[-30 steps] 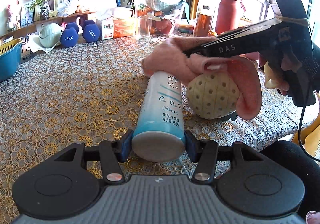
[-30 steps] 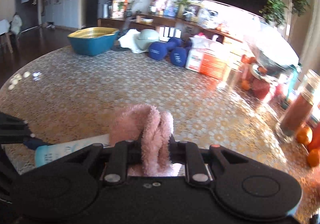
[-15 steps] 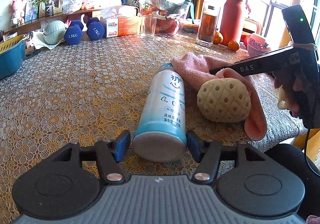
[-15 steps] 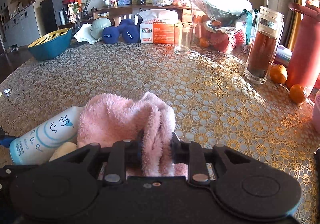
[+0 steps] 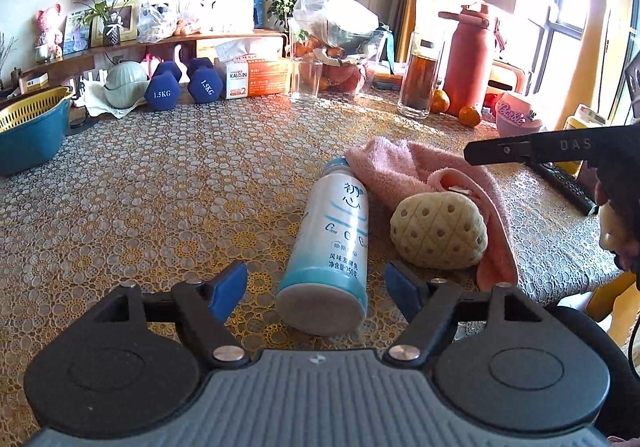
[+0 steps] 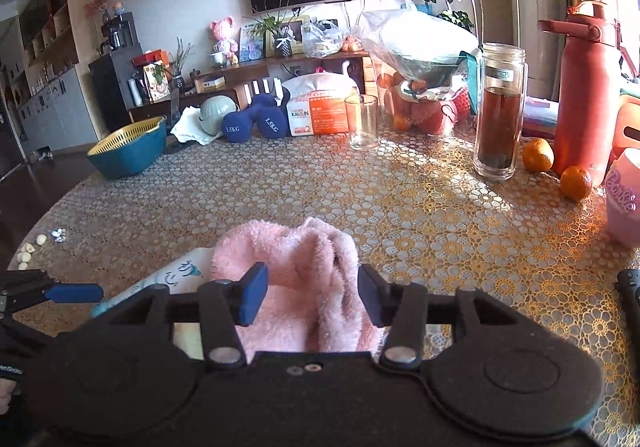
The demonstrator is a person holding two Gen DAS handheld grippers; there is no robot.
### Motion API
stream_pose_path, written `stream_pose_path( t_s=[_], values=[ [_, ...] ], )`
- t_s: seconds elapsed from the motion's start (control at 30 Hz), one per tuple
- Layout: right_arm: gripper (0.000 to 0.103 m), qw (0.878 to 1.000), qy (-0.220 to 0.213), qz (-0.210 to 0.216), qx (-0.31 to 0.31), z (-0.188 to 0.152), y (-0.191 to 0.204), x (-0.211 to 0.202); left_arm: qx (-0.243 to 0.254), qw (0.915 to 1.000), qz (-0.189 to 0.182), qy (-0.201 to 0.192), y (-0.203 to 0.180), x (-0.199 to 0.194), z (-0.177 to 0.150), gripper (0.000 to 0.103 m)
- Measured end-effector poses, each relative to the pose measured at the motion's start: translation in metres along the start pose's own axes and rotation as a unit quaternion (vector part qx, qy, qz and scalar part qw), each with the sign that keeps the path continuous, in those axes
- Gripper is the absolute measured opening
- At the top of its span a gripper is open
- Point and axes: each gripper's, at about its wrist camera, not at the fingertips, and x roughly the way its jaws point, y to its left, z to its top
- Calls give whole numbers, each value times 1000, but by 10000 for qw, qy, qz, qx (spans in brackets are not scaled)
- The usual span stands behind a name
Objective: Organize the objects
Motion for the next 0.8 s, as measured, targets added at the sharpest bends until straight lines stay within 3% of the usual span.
stream_pose_path(
  t_s=[0.5,0.57,0.63,0.8],
  values=[
    [68,9965,-720,303,295,-34,43,-61,-49,9992,47,-398,-17,-38,11,83],
    [71,9959,-822,236,279,-38,49,-68,-118,9991,-23,-404,-17,-41,10,88],
    [74,9955,-894,181,273,-41,54,-73,-193,9987,-106,-466,-18,-44,10,102],
    [78,9928,-1100,158,439,-53,61,-83,-210,9977,-167,-629,-22,-51,9,103]
  ],
)
